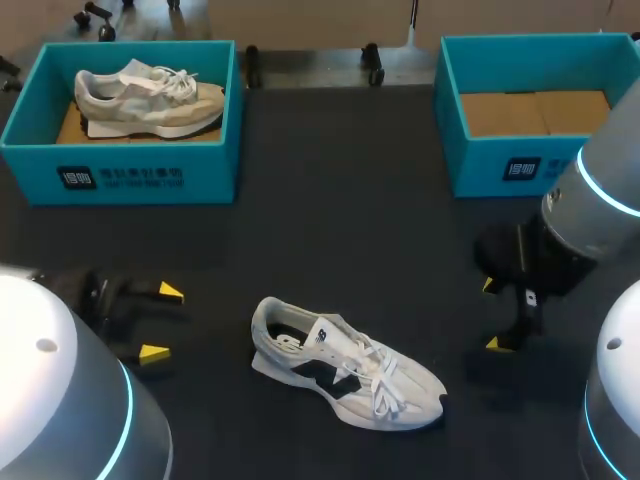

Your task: Take the shoe out of the shoebox, open the shoe tongue, remove and reinsert the insole, then place the shoe into the shoebox

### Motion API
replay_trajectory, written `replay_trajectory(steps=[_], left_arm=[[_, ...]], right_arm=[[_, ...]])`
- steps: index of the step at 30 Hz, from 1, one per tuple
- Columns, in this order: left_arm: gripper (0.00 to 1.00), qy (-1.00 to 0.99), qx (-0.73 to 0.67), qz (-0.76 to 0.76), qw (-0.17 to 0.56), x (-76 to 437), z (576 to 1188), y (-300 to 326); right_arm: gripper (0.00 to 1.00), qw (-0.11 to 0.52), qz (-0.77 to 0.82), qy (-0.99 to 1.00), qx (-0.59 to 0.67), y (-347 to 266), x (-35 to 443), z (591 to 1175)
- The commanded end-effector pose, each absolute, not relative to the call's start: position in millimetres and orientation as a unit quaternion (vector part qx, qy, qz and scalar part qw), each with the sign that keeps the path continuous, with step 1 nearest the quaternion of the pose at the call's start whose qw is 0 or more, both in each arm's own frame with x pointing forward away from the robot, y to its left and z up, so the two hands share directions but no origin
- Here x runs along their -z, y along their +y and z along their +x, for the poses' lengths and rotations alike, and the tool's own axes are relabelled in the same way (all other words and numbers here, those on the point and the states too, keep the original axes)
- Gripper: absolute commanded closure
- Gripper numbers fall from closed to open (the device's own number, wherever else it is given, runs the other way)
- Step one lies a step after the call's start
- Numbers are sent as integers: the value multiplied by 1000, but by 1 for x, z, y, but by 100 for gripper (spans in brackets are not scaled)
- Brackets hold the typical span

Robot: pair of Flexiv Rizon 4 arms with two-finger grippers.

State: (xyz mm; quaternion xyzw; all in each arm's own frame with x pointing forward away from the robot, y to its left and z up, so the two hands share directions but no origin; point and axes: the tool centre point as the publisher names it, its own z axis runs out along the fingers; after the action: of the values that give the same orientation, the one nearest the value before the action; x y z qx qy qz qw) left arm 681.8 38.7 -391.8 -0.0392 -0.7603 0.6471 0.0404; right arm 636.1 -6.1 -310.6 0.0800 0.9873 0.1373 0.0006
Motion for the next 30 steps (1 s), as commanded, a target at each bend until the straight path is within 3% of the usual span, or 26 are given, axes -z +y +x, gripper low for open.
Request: replay_trajectory(steps=[1,20,30], left_arm=[[0,-761,-644,-56,59,396,694,25],[0,-758,-645,-73,65,393,705,13],[0,-749,-644,-104,115,400,707,-11]], right_arm=[[0,2,80,987,-137,-6,311,635],[0,2,80,987,-137,-6,311,635],[0,2,80,987,-137,-6,311,635]])
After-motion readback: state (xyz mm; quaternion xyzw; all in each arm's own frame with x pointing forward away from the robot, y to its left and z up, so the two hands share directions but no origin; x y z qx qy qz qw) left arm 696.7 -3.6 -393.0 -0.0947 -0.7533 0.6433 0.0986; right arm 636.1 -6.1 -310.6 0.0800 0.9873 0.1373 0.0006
